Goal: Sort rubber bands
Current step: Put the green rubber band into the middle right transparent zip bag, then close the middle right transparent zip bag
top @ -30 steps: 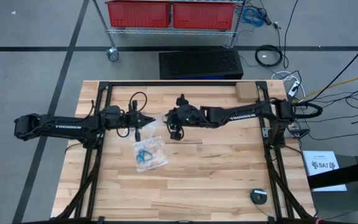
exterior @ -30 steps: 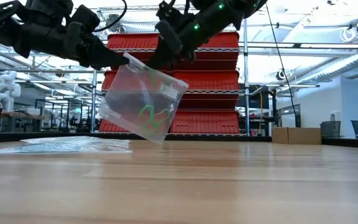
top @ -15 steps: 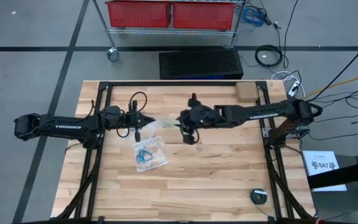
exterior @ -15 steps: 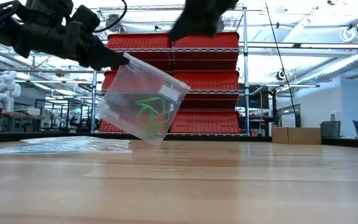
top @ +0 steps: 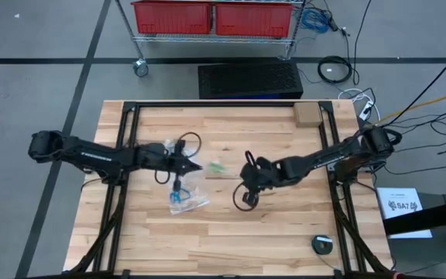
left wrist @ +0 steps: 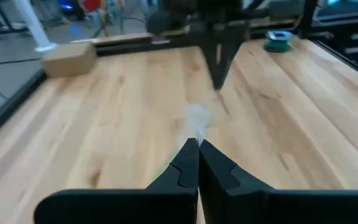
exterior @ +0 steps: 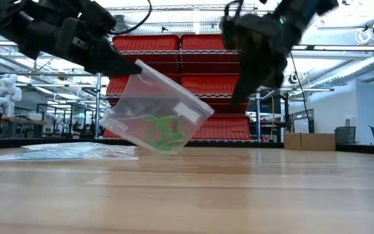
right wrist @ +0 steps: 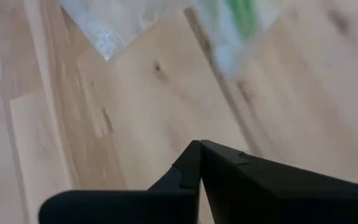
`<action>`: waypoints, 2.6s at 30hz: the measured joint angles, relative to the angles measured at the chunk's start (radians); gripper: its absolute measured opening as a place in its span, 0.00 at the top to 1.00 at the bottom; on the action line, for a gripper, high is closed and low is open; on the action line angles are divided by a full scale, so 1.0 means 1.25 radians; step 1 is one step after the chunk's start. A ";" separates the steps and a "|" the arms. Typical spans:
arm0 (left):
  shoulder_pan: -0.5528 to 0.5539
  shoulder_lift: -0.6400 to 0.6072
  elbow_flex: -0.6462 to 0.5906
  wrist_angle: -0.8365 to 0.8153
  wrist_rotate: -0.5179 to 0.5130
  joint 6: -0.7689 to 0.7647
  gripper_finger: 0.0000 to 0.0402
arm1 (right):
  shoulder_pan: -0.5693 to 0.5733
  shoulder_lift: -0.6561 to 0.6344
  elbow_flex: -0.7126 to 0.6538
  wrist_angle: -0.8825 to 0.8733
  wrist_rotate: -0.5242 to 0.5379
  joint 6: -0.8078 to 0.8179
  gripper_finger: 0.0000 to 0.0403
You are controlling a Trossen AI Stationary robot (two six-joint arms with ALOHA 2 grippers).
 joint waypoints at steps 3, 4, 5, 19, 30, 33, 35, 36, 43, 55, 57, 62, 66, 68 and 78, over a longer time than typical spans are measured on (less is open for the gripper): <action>-0.023 0.058 0.031 0.004 0.011 0.000 0.98 | 0.015 0.000 -0.077 0.116 -0.013 0.063 1.00; -0.029 0.079 0.040 0.004 0.022 0.000 0.97 | 0.019 0.000 -0.098 0.151 -0.016 0.079 1.00; -0.035 0.099 0.049 0.010 0.035 0.000 0.95 | 0.023 0.000 -0.117 0.178 -0.016 0.094 1.00; -0.058 0.209 0.138 0.045 0.158 -0.042 0.60 | 0.046 0.009 -0.155 0.247 -0.022 0.152 1.00; -0.015 0.174 0.146 -0.049 0.162 -0.039 0.58 | 0.038 0.122 -0.155 0.325 -0.144 0.144 1.00; -0.004 0.172 0.146 -0.052 0.162 -0.039 0.58 | 0.010 0.140 -0.156 0.333 -0.128 0.143 1.00; 0.002 0.172 0.146 -0.053 0.162 -0.039 0.58 | -0.012 0.143 -0.156 0.333 -0.108 0.136 1.00; 0.003 0.172 0.146 -0.056 0.162 -0.039 0.58 | -0.025 0.145 -0.156 0.333 -0.108 0.133 1.00; 0.008 0.172 0.145 -0.068 0.161 -0.031 0.58 | -0.143 0.144 -0.154 0.315 -0.066 0.054 1.00; 0.112 0.180 0.145 -0.242 -0.030 -0.012 0.58 | -0.247 0.060 -0.156 0.294 -0.021 -0.097 1.00; 0.134 0.192 0.144 -0.256 -0.035 -0.014 0.58 | -0.217 0.043 -0.156 0.311 -0.112 -0.104 1.00; 0.169 0.215 0.144 -0.247 -0.009 -0.012 0.58 | -0.108 0.071 -0.155 0.365 -0.187 -0.061 1.00; 0.180 0.216 0.144 -0.243 -0.007 -0.012 0.58 | -0.038 0.111 -0.155 0.409 -0.180 -0.010 1.00; 0.182 0.216 0.144 -0.239 -0.004 -0.012 0.58 | -0.023 0.131 -0.155 0.428 -0.164 0.017 1.00; 0.196 0.216 0.144 -0.238 0.025 -0.014 0.58 | -0.067 0.141 -0.155 0.336 -0.052 0.075 1.00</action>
